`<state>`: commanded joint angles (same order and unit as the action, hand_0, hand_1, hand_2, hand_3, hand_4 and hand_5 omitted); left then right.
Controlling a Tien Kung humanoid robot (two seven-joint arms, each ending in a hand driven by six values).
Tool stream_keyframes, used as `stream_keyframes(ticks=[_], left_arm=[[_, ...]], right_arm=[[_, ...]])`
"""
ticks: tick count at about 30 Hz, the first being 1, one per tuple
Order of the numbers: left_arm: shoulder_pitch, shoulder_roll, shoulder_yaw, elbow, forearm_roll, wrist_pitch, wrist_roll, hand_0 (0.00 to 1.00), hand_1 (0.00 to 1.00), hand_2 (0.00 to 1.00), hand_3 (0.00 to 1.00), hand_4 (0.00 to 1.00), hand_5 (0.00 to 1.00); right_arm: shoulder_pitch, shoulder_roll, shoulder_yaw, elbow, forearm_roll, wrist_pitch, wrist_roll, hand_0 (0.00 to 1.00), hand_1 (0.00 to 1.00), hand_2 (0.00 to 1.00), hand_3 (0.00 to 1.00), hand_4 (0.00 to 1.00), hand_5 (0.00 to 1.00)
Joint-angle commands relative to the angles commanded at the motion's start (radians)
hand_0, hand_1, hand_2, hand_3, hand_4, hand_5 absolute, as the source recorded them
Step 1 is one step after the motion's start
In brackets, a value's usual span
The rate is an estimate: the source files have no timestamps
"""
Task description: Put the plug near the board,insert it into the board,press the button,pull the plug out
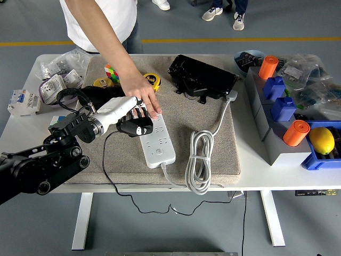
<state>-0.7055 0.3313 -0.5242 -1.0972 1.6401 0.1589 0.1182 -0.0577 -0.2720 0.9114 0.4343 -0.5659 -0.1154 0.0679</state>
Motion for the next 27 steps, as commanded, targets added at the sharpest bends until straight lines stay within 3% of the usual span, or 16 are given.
stream_keyframes(ticks=[16,27], left_arm=[[0.018,0.021,-0.058,-0.039,0.003,0.008,-0.036,0.206,0.269,0.314,0.438,0.726,0.112],[0.036,0.052,-0.092,0.000,0.050,0.028,-0.047,0.205,0.267,0.309,0.445,0.728,0.112]], right_arm=[[0.000,0.001,-0.003,0.000,-0.002,0.000,0.000,0.621,0.666,0.681,0.580,0.998,0.500],[-0.001,-0.001,-0.005,0.001,-0.002,0.000,0.000,0.622,0.665,0.681,0.580,0.998,0.499]])
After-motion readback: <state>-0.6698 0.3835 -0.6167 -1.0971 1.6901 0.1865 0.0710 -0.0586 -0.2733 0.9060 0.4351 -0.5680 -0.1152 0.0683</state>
